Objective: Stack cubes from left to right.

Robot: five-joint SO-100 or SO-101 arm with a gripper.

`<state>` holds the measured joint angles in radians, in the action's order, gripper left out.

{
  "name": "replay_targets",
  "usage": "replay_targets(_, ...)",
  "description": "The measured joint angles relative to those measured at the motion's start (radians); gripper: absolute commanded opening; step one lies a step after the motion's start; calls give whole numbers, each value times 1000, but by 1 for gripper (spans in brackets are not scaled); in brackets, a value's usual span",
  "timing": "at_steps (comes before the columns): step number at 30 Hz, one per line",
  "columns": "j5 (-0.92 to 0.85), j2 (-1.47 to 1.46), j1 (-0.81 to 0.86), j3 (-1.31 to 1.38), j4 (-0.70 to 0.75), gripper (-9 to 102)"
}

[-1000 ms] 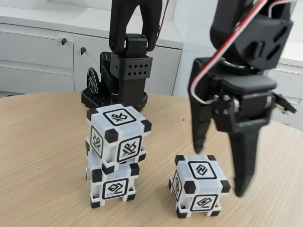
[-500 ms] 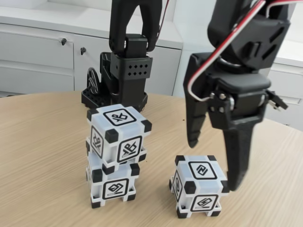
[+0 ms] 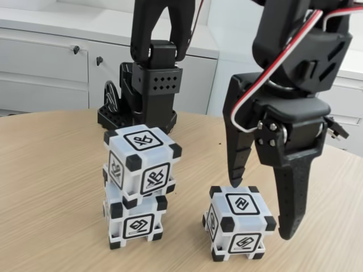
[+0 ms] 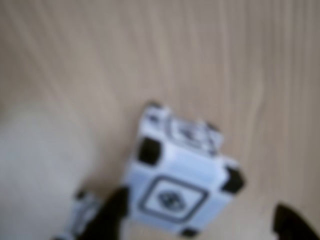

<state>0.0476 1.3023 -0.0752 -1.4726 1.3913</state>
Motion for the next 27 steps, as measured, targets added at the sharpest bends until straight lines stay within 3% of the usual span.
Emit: replay_targets(27,8,95,3,-8,0,30)
